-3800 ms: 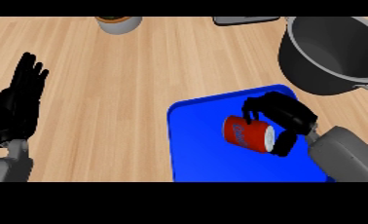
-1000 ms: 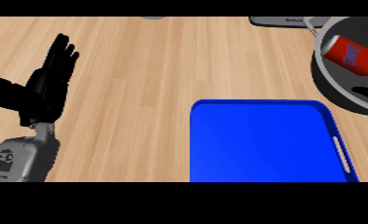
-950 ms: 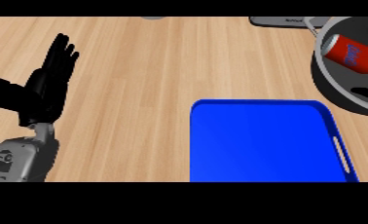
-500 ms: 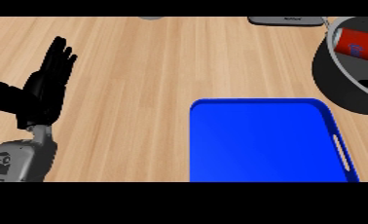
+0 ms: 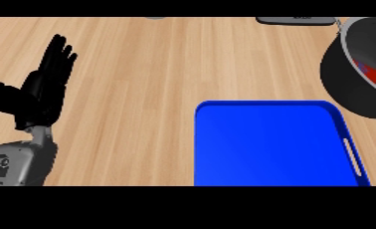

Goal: Pick the can from the tray and place it in the pot

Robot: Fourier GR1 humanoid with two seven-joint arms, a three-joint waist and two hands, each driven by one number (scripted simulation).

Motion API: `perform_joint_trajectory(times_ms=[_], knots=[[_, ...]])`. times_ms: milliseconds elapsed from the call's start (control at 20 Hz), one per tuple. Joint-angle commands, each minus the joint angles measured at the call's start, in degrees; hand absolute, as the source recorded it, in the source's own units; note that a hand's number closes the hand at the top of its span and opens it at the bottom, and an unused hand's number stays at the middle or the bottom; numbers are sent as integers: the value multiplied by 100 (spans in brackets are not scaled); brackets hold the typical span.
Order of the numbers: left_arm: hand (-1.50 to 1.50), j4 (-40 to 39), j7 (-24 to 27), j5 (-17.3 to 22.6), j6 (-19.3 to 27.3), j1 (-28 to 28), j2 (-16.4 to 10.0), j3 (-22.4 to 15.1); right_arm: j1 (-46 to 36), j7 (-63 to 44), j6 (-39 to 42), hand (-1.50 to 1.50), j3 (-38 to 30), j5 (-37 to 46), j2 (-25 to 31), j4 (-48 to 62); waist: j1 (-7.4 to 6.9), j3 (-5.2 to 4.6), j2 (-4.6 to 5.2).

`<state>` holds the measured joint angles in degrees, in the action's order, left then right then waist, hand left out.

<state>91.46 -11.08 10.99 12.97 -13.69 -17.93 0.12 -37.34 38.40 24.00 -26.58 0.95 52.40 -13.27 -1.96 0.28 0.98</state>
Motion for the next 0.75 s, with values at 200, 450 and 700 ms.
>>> perform_joint_trajectory(times_ms=[200, 450, 700], knots=[[0, 147, -152, -33, 14, -5, 74, -52, 270, 237, 896, -150, -144, -59, 698, 332, -31, 19, 12], [0, -44, 97, -53, -57, 6, 79, 29, 495, 422, 855, -150, -154, -40, 730, 311, -16, 25, 33], [0, -58, -10, 38, -94, -30, 53, 121, 794, 633, 984, -150, -183, -66, 701, 324, 8, 28, 15]])
